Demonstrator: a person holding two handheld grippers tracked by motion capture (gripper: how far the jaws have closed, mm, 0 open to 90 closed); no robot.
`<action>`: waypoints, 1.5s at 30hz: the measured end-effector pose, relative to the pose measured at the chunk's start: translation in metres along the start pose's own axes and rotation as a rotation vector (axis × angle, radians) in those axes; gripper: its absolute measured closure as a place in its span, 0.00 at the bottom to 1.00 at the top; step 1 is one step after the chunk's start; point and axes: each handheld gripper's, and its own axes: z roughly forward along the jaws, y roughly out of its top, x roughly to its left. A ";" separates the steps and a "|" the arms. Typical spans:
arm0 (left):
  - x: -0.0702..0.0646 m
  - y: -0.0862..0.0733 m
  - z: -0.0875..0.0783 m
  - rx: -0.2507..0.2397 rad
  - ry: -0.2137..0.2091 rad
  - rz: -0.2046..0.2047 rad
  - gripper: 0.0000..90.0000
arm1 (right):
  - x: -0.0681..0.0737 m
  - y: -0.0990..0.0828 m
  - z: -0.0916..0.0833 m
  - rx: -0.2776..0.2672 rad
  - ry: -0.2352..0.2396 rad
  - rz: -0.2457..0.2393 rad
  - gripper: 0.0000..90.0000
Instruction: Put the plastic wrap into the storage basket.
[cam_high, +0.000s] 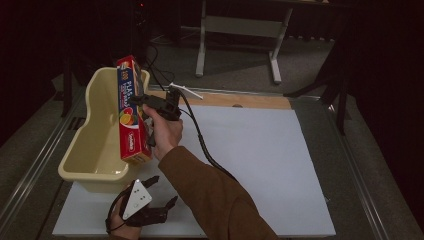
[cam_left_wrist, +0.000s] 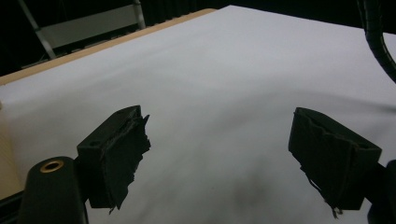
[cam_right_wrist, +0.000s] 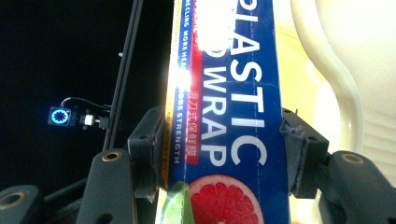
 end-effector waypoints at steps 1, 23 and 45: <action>0.000 0.000 0.000 -0.001 0.000 -0.002 0.21 | 0.000 0.000 0.001 0.000 -0.001 0.002 0.46; 0.001 0.000 -0.004 -0.015 0.004 -0.005 0.21 | -0.005 -0.004 0.021 -0.027 0.030 0.032 0.46; 0.002 0.000 -0.007 -0.027 0.009 -0.011 0.21 | -0.006 -0.019 0.045 -0.037 -0.044 -0.028 0.45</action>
